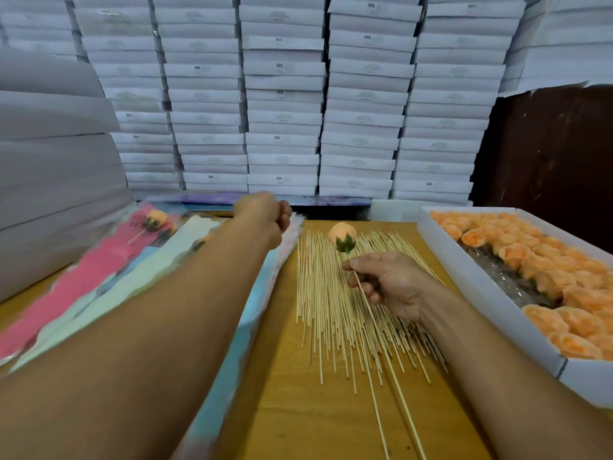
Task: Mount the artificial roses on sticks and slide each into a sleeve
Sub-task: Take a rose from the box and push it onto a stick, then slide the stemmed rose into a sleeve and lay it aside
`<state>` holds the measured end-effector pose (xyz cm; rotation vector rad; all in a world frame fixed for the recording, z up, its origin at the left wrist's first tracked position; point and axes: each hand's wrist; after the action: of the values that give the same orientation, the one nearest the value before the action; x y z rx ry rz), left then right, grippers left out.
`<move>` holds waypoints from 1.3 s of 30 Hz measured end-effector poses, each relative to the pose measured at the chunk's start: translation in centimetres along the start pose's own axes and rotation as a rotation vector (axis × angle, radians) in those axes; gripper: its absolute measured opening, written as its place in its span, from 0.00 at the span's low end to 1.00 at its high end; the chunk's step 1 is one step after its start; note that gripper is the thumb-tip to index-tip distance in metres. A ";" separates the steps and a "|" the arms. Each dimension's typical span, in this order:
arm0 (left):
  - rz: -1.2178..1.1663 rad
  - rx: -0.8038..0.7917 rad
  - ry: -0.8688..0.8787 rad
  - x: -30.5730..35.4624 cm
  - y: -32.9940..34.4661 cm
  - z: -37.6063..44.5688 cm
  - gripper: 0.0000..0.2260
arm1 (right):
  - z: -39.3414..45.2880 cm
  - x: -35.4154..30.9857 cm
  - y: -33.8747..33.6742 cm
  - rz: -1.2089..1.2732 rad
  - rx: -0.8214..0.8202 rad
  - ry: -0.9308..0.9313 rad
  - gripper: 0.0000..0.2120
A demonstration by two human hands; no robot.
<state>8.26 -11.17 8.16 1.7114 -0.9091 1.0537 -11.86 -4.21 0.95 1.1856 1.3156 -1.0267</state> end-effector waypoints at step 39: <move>1.942 -0.004 0.676 -6.5 -9.7 5.8 0.23 | 0.6 1.0 -0.2 -0.096 0.009 0.006 0.07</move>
<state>16.08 -12.67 -2.23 -0.1907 -1.9687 2.4594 -11.97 -4.78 -0.10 1.1424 1.3852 -1.0995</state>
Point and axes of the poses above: each hand's wrist, its own z-axis towards the middle knuckle, its own y-axis out of the palm, x = y × z, and after that the axes turned 1 degree about -y, right-handed
